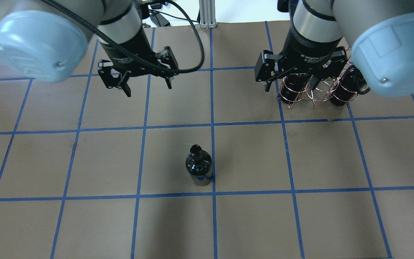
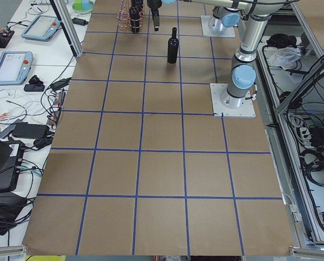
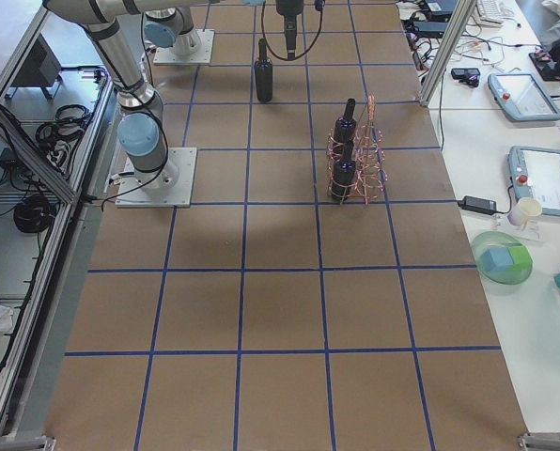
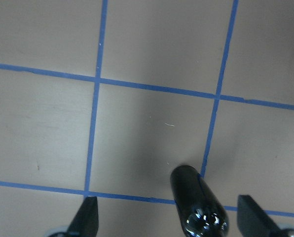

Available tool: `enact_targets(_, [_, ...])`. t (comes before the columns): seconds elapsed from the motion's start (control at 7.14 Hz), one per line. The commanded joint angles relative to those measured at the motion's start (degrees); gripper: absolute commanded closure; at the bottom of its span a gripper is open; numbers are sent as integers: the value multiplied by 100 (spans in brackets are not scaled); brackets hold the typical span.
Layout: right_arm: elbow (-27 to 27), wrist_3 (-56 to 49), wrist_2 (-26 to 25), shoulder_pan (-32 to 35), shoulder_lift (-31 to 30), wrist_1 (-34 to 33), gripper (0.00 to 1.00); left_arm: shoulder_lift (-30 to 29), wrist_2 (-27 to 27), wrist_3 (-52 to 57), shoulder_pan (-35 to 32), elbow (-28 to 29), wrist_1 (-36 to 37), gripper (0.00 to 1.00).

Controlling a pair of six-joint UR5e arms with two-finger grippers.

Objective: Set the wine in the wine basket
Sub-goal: 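Retract the left gripper while the right gripper reaches down to the bottle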

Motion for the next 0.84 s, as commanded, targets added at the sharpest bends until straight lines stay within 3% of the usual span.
enact_targets(0.0, [12,863,-74,865,261,-542,0,11,43,832,1130,69,-11,0])
enact_targets(0.28, [4,1504,-93,1535,665,-1316,0,2,86,1203,1336,52,94,0])
enact_targets(0.7, [47,1789,-277,2135,991,-1250,0,116,289,1176,1258,-71,95,0])
